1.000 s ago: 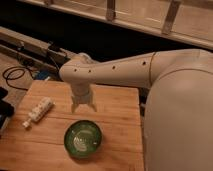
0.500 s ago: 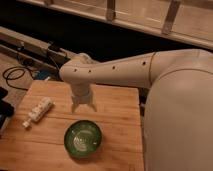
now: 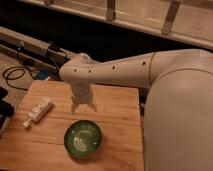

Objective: Place the bottle in the ceramic bowl

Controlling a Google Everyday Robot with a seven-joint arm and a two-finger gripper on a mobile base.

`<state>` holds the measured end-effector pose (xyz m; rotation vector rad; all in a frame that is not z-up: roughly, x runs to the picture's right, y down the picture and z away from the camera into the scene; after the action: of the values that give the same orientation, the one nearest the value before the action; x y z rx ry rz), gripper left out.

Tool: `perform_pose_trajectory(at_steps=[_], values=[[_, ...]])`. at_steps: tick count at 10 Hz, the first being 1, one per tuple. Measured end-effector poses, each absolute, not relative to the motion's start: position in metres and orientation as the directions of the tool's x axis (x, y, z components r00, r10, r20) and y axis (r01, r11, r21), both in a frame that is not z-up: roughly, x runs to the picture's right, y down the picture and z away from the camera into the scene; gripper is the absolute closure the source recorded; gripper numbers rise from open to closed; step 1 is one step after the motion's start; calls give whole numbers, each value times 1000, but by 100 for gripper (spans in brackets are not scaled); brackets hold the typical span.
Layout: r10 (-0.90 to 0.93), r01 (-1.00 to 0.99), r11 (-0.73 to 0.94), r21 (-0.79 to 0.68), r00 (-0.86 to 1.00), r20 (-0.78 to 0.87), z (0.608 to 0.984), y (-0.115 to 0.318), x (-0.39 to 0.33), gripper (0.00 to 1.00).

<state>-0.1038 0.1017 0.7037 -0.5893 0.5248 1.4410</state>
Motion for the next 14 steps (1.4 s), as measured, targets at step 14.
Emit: perform_pose_trajectory(at_steps=[14], values=[[787,-926,269,-265,370,-493,737,35,-190,35]])
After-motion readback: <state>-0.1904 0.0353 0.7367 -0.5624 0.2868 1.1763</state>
